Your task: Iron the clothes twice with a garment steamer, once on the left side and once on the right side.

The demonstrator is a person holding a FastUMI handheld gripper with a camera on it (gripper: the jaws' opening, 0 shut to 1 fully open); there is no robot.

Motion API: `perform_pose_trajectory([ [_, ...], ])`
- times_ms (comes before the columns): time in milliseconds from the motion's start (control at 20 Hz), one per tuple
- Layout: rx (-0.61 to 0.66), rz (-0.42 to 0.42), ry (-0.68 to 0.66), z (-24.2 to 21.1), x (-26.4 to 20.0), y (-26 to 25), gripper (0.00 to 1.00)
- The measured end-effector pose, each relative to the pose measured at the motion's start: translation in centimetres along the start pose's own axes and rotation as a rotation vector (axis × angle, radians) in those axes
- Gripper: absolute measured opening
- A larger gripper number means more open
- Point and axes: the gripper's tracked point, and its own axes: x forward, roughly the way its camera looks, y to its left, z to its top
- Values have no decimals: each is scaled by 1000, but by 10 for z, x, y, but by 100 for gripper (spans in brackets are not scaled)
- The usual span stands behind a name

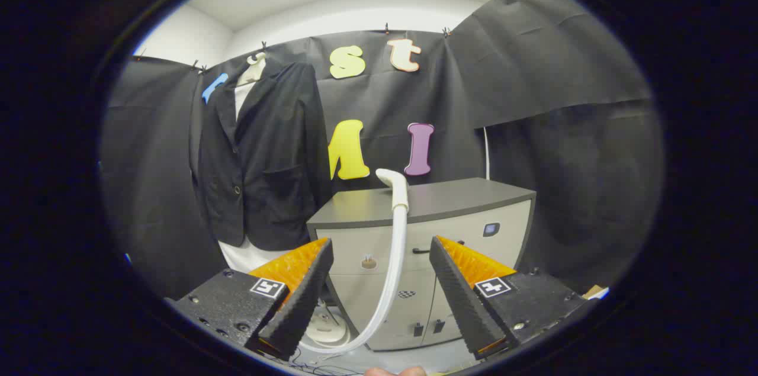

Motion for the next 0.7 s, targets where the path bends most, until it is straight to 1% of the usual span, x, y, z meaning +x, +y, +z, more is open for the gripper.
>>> perform_pose_trajectory([
  [300, 12, 0, 26, -4, 12, -13, 100],
  [700, -31, 28, -19, 14, 15, -4, 100],
])
